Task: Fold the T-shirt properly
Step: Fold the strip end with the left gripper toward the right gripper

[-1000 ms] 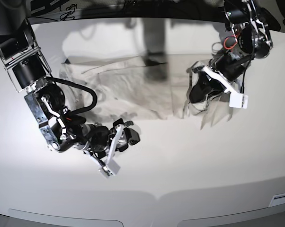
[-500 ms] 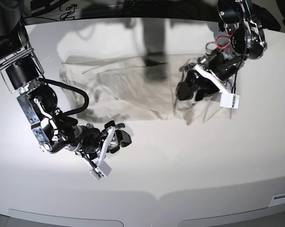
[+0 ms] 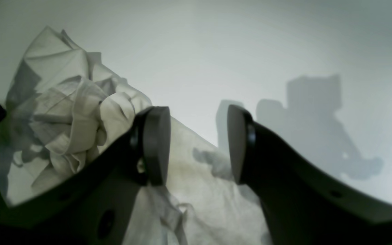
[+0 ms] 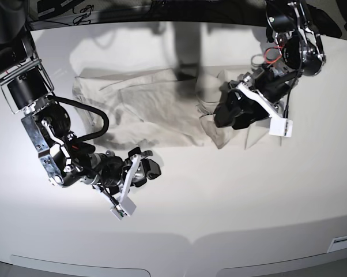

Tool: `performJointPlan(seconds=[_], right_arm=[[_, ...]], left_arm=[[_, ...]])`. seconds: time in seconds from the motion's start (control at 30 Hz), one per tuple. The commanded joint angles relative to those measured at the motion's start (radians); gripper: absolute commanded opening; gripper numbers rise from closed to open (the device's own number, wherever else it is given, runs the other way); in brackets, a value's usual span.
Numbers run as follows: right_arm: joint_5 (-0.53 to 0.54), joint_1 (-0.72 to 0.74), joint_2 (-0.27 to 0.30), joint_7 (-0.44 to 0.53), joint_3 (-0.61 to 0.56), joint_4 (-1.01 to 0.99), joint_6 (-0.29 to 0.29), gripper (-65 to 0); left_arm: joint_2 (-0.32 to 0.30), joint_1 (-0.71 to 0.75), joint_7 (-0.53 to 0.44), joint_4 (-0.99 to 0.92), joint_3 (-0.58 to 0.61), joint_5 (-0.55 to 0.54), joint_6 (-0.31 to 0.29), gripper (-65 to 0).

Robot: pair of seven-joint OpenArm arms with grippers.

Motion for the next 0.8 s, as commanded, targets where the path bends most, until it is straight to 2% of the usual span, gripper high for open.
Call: performJointPlan(seconds=[0.0,0.1,0.2,0.3,0.4,0.47,0.57,0.77], right_arm=[[0.027,0.034,0.007,0.018,0.010,0.015,0.006,-37.4],[0.027,0.047,0.007,0.005,0.010,0.015,0.006,-37.4],[0.027,0.066,0.007,-0.004,0.010,0.015,0.006,-37.4],[0.027,0.079,0.007,-0.005,0.010,0.015,0.006,-37.4],[0.027,0.081,0.007,-0.005,0.010,0.015,0.006,-37.4],[0.027,0.080,0.007,-0.010,0.010,0.015,0.006,-37.4],[0.027,0.081,0.006,-0.010,0.010,0.015,0.006,-37.4],[0.027,0.081,0.007,-0.012,0.010,0.015,0.006,-37.4]], left_arm=[[-0.006,-0.011,-0.016,0.019,0.001,0.009,-0.006,-33.9],[-0.041,-0.010,-0.008,0.019,0.000,0.118,-0.006,-33.9],[-0.076,-0.005,-0.010,0.019,0.000,0.151,-0.006,-33.9],[-0.079,0.007,-0.030,0.018,0.000,0.168,-0.006,-33.9],[-0.079,0.026,-0.105,0.018,0.000,0.285,-0.003,-33.9],[-0.079,0.040,-0.112,0.018,0.000,0.334,0.014,-33.9],[-0.078,0.070,-0.131,0.016,0.000,0.315,0.015,-33.9],[-0.074,0.091,-0.247,-0.062,0.001,0.294,0.016,-33.9]])
